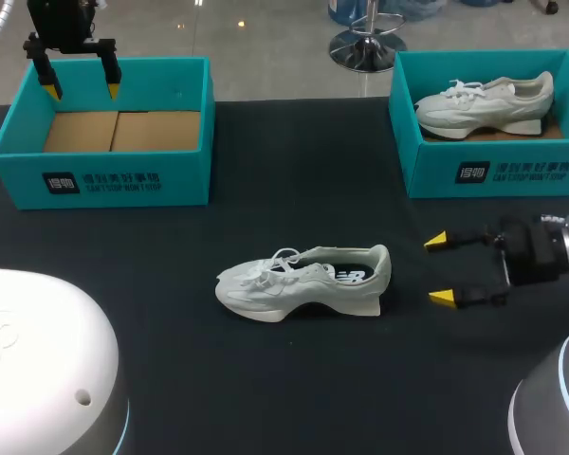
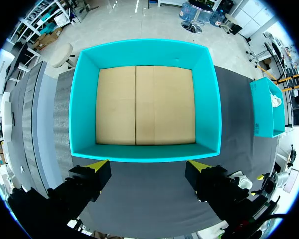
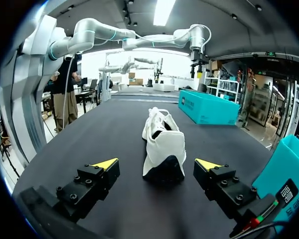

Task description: Take the shoe out of the shoebox, open the shoe tongue, remove and reinsert the insole, then place the shoe into the shoebox

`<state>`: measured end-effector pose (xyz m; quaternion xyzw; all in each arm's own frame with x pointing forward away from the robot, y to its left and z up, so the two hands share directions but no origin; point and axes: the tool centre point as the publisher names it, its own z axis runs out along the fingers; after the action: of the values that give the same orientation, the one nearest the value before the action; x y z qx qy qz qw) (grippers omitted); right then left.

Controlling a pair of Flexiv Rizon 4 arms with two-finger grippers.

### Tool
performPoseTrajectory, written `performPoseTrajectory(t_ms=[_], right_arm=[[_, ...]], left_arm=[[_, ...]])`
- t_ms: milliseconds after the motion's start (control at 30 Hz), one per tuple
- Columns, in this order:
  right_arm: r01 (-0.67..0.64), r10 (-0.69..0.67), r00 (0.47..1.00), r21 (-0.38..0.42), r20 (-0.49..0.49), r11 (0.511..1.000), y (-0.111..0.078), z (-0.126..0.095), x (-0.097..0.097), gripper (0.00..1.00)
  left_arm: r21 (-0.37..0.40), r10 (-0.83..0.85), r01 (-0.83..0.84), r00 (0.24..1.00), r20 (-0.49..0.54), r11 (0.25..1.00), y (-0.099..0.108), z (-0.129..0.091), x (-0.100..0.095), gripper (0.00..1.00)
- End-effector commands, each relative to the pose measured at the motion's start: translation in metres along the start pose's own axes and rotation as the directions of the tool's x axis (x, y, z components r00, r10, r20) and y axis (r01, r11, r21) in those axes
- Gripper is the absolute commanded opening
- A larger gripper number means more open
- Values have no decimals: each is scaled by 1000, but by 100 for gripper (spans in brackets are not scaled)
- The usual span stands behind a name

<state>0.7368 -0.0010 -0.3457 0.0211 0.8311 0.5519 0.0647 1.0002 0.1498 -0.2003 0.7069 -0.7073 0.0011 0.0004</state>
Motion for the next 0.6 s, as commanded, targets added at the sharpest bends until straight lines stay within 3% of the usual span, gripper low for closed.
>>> performPoseTrajectory(t_ms=[33, 600], right_arm=[[5, -4, 1000, -26, 7, 1000, -2, 10, -4, 100], [2, -4, 1000, -98, -22, 995, -14, 58, -9, 100]], left_arm=[[-1, 0, 0, 1000, 1, 1000, 0, 0, 0, 100], [-1, 0, 0, 1000, 1, 1000, 0, 0, 0, 100]])
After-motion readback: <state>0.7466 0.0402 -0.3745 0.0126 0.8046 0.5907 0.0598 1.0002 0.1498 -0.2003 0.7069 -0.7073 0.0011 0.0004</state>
